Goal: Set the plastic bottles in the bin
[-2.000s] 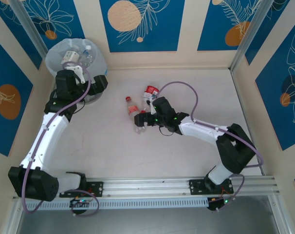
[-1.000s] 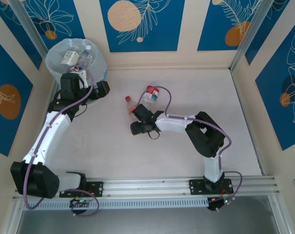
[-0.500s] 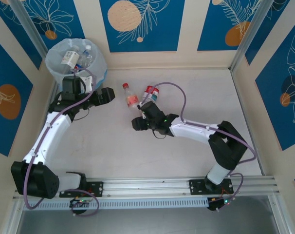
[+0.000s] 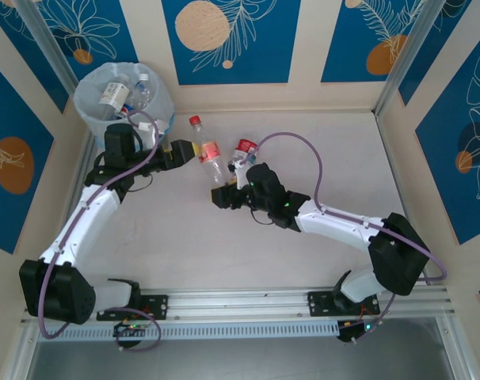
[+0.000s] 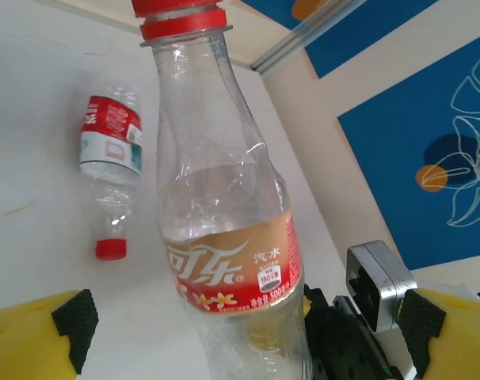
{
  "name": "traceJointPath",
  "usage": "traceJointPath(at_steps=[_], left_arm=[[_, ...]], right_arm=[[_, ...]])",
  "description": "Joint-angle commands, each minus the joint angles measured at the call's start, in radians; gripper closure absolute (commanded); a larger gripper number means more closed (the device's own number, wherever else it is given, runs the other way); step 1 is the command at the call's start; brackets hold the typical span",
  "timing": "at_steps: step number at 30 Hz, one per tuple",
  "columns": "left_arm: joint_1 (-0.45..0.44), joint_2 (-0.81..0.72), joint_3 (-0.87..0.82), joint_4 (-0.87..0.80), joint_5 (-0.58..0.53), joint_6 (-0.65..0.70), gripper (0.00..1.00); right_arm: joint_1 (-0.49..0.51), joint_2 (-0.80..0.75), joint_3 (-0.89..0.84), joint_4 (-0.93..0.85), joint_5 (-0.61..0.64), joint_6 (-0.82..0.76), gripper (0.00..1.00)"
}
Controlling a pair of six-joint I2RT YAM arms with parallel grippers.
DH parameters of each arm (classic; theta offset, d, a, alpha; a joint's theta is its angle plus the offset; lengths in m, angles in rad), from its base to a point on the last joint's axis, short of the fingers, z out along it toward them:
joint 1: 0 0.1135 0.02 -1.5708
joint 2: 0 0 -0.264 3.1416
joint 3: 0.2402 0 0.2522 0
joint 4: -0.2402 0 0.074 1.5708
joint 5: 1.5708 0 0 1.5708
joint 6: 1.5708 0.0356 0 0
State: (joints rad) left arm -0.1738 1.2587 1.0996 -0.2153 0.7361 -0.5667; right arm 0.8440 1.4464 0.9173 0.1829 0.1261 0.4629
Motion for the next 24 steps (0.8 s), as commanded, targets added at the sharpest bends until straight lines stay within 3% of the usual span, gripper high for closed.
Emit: traceJointPath(at_steps=[1, 12, 18, 24], left_arm=[[-0.03, 0.01, -0.014, 0.085, 0.059, -0.031, 0.01], [-0.109, 0.027, -0.068, 0.278, -0.047, -0.098, 0.01], [-0.139, 0.061, -0.074, 0.345, -0.001, -0.121, 0.02], [-0.148, 0.055, -0.08, 0.343, -0.06, -0.123, 0.13]], right_arm=[[0.003, -0.037, -0.02, 0.095, -0.062, 0.029, 0.54], [0.034, -0.03, -0.027, 0.182, -0.114, 0.069, 0.53], [0.044, -0.018, -0.036, 0.239, -0.112, 0.1, 0.53], [0.05, 0.002, -0.01, 0.24, -0.126, 0.088, 0.53]])
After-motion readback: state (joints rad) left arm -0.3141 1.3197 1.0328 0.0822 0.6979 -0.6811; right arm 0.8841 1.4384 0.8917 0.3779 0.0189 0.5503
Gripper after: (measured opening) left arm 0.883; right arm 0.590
